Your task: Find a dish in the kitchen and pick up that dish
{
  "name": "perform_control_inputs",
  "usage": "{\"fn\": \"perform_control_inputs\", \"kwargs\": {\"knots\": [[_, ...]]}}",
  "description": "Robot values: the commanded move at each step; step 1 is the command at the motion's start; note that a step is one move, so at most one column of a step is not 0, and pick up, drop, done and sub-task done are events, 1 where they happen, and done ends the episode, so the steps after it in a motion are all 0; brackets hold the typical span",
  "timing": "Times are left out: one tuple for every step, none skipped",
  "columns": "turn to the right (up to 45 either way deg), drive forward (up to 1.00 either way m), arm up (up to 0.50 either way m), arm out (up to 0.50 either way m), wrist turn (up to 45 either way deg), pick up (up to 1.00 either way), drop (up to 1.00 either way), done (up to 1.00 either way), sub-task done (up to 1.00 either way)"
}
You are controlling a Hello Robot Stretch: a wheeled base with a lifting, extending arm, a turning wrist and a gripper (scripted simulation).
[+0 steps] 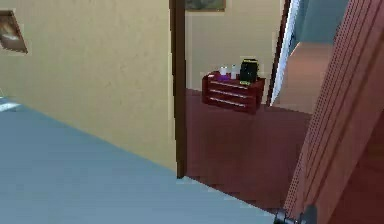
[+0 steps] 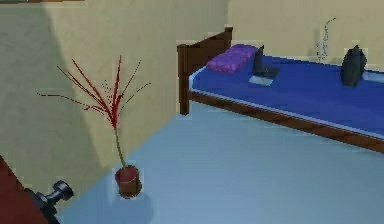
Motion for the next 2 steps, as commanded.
{"fn": "perform_control_inputs", "kwargs": {"knots": [[-39.0, 0.00, 0.00, 0.00, 0.0, 0.00, 0.00, 0.00, 0.00], [-3.0, 0.00, 0.00, 0.00, 0.0, 0.00, 0.00, 0.00, 0.00]]}}
